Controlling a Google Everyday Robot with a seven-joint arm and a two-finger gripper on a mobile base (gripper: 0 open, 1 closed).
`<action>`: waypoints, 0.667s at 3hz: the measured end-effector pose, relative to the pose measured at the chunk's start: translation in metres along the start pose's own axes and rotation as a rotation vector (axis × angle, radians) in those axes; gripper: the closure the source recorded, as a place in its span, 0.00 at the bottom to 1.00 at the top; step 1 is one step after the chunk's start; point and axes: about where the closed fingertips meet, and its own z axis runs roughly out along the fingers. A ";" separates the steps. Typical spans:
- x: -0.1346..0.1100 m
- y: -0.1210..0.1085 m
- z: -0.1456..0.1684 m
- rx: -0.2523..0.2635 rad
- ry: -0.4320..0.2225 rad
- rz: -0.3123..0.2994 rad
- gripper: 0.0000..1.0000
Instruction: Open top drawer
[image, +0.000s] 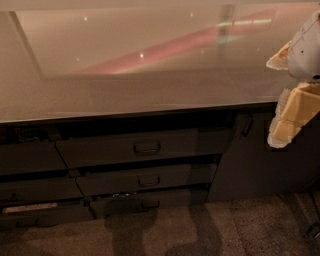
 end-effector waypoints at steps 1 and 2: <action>0.000 0.000 0.000 0.000 0.000 -0.001 0.00; -0.008 0.003 0.005 -0.021 -0.015 -0.029 0.00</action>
Offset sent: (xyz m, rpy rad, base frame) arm -0.0003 0.0176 -0.0122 0.0200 0.0508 0.0775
